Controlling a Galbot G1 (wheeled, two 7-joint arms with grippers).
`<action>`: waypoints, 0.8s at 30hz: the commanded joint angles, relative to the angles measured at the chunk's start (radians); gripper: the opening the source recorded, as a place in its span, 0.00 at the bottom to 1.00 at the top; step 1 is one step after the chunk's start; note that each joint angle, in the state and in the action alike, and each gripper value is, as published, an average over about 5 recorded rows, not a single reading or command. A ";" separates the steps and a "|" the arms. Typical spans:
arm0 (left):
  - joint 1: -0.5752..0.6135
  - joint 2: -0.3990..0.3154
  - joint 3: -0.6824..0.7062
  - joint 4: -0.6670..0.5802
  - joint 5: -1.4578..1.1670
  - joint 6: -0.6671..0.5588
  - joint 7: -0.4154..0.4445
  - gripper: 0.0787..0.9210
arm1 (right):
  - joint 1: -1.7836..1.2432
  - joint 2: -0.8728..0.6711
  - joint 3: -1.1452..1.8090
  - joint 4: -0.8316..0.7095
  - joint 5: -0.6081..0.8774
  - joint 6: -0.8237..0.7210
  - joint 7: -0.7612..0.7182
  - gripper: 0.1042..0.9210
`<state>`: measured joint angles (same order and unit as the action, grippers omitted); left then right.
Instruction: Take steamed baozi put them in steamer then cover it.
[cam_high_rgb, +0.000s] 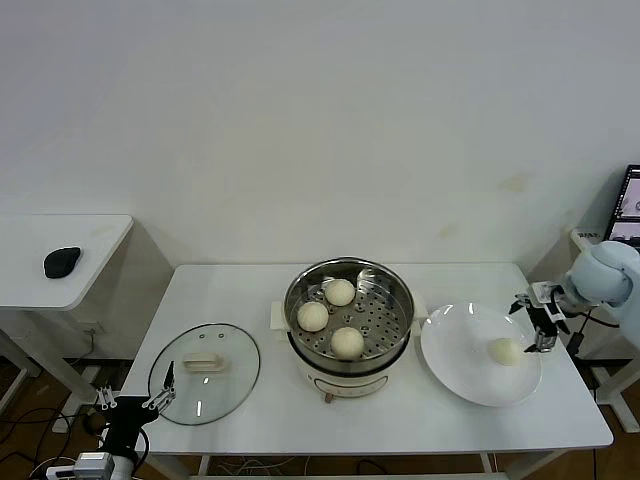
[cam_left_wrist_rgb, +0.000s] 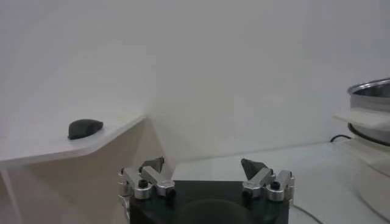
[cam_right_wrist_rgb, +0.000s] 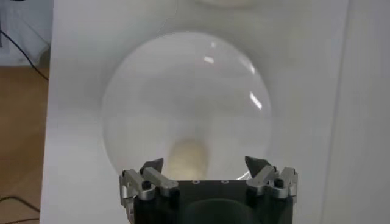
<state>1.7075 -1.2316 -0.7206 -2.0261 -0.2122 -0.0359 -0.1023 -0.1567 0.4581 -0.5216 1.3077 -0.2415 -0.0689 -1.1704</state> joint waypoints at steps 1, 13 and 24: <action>0.000 -0.006 -0.003 0.005 0.001 0.000 0.000 0.88 | -0.170 0.105 0.157 -0.163 -0.100 0.062 0.009 0.88; 0.000 -0.008 -0.009 0.009 0.002 0.000 0.000 0.88 | -0.161 0.217 0.167 -0.287 -0.160 0.074 0.070 0.88; 0.000 -0.009 -0.009 0.011 0.004 -0.001 0.000 0.88 | -0.144 0.267 0.163 -0.311 -0.193 0.050 0.092 0.83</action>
<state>1.7073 -1.2398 -0.7293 -2.0159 -0.2093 -0.0365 -0.1023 -0.2866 0.6754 -0.3757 1.0431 -0.3978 -0.0154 -1.0939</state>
